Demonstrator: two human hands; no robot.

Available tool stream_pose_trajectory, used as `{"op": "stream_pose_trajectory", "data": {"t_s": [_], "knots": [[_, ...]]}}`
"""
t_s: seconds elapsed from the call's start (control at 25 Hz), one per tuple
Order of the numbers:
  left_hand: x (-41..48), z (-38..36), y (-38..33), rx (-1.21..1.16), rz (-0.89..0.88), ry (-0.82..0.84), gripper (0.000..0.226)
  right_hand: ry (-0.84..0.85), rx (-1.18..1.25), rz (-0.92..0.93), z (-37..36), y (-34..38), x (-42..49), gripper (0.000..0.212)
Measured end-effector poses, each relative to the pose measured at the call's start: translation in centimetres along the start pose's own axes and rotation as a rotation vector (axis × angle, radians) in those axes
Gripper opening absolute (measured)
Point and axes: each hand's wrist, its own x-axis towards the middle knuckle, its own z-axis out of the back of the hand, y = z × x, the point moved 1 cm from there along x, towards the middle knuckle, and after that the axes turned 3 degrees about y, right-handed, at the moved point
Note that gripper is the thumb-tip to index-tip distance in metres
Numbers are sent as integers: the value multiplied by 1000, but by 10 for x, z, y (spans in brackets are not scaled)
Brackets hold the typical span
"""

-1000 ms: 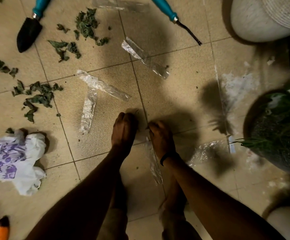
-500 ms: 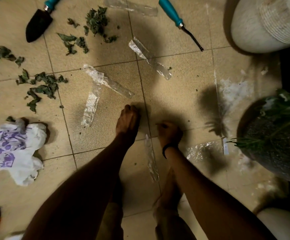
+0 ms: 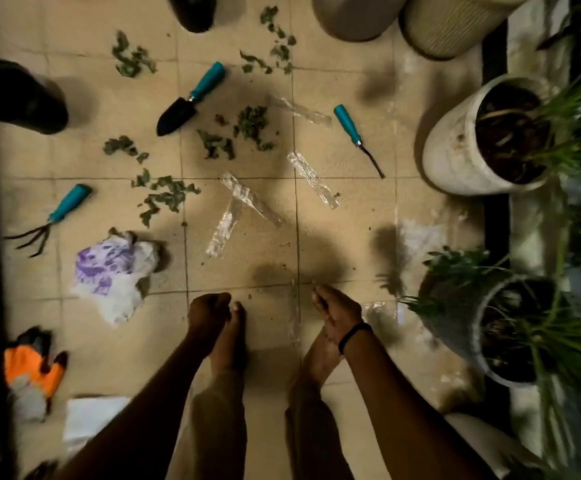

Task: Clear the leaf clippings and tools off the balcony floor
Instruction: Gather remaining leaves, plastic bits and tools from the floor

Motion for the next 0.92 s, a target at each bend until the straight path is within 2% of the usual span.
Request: {"op": "stream_pose_trajectory", "data": {"t_s": [0.08, 0.2, 0.36, 0.44, 0.52, 0.72, 0.92], "knots": [[-47, 32, 1, -168, 113, -60, 40, 63, 7, -19, -21, 9, -60, 13], [-111, 70, -10, -387, 170, -135, 38, 208, -101, -22, -58, 20, -146, 7], [-175, 110, -20, -674, 153, -230, 20, 376, -217, -26, -97, 9, -222, 9], [-201, 123, -9, -798, 127, -306, 26, 454, -304, 0, -107, -5, -249, 11], [-228, 127, 14, -932, 102, -368, 34, 467, -406, 36, -106, -25, -270, 14], [-308, 129, 103, -1244, 159, -465, 33, 548, -592, 44, -83, -103, -314, 6], [-378, 146, 242, -1512, 191, -607, 17, 643, -853, 17, -61, -237, -359, 6]]}}
